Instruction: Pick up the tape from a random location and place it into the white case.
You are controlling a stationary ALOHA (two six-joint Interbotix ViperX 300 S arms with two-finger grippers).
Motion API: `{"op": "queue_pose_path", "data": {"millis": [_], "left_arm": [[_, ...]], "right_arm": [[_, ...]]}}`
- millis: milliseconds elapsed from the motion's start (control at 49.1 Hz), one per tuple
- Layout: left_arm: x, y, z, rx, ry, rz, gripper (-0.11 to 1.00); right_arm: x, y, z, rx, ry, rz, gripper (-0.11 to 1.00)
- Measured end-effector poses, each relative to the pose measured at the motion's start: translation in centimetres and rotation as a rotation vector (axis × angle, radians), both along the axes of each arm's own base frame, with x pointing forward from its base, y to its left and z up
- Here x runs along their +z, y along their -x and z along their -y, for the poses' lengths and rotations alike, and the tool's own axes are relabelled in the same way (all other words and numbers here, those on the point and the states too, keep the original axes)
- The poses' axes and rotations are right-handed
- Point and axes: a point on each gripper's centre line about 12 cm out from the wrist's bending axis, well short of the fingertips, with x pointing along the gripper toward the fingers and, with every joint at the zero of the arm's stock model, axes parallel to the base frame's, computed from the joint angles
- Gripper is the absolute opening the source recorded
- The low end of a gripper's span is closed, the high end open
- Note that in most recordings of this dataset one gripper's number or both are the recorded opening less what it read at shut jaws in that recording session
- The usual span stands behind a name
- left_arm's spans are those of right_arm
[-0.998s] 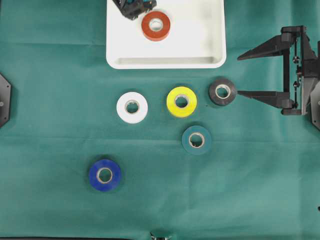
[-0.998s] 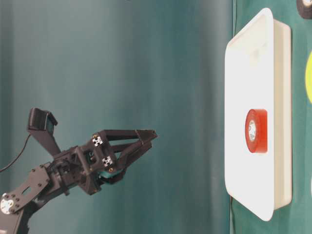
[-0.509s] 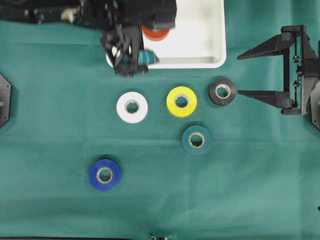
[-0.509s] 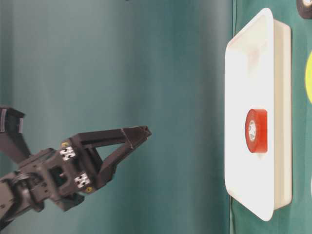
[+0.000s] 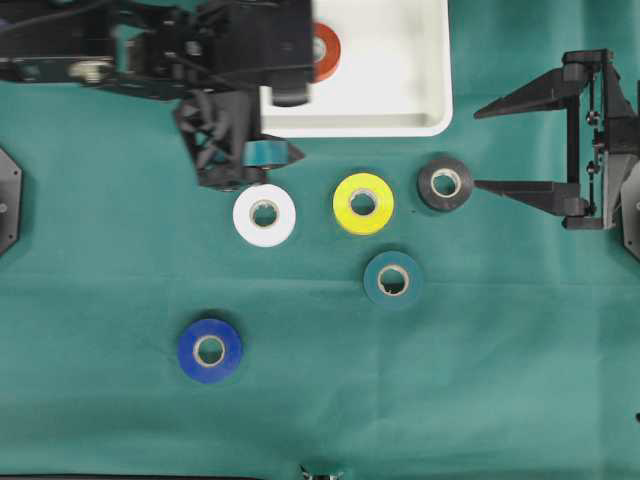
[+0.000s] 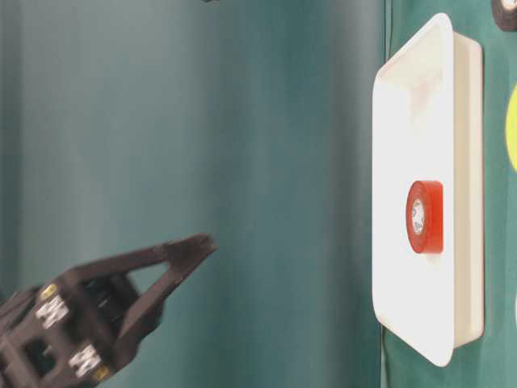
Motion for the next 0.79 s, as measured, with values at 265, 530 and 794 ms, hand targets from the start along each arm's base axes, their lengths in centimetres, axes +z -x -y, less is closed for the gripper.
{"op": "queue_pose_path", "data": {"millis": [265, 530, 794], "left_arm": [[1.4, 5.2, 0.3, 0.009, -0.016, 0.159, 0.98], [3.1, 12.2, 0.5, 0.032, -0.037, 0.337, 0.98], [2.7, 15.4, 0.9, 0.036, -0.043, 0.390, 0.98]], "right_arm": [[0.1, 0.0, 0.0, 0.002, 0.000, 0.002, 0.88], [0.5, -0.2, 0.0, 0.002, 0.001, 0.012, 0.88], [0.6, -0.2, 0.0, 0.001, -0.001, 0.014, 0.88]]}}
